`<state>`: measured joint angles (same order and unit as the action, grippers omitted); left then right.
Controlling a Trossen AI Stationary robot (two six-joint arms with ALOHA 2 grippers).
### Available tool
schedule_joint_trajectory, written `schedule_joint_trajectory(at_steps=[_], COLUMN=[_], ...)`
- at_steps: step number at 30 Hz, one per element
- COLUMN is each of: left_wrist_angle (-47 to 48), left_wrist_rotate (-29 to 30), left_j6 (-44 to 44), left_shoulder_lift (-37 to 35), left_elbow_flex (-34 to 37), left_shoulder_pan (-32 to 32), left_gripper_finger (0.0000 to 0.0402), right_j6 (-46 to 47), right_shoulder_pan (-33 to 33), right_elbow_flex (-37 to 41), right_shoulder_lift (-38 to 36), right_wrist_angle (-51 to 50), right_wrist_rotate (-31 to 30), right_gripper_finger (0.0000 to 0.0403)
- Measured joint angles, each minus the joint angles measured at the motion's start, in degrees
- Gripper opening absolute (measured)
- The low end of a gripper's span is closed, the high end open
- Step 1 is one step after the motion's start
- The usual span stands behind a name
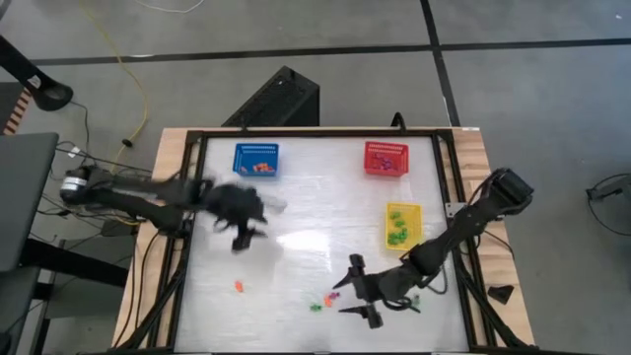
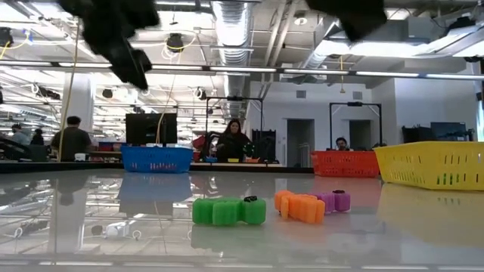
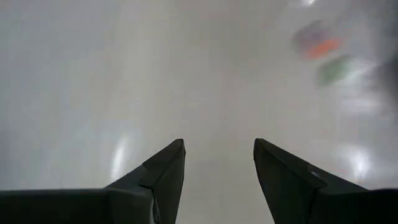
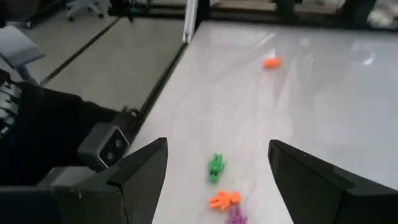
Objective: Sort Halloween decoration
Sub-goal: Put the purple skeleton toy into the red bin
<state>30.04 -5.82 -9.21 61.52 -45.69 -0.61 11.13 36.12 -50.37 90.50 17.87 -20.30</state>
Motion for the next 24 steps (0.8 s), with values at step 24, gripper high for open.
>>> schedule_joint_trajectory(at_steps=[24], left_wrist_angle=[-56.6], left_wrist_rotate=[26.0], left_j6=[5.1], left_shoulder_lift=[-9.4], left_elbow_flex=[26.8], left_shoulder_pan=[-28.3], left_gripper_finger=[0.0181], right_j6=[13.7], right_shoulder_pan=[-2.8], right_elbow_flex=[-0.3], right_shoulder_lift=[23.2], right_wrist_angle=[5.2], right_wrist_rotate=[1.6], right_gripper_finger=[0.0277])
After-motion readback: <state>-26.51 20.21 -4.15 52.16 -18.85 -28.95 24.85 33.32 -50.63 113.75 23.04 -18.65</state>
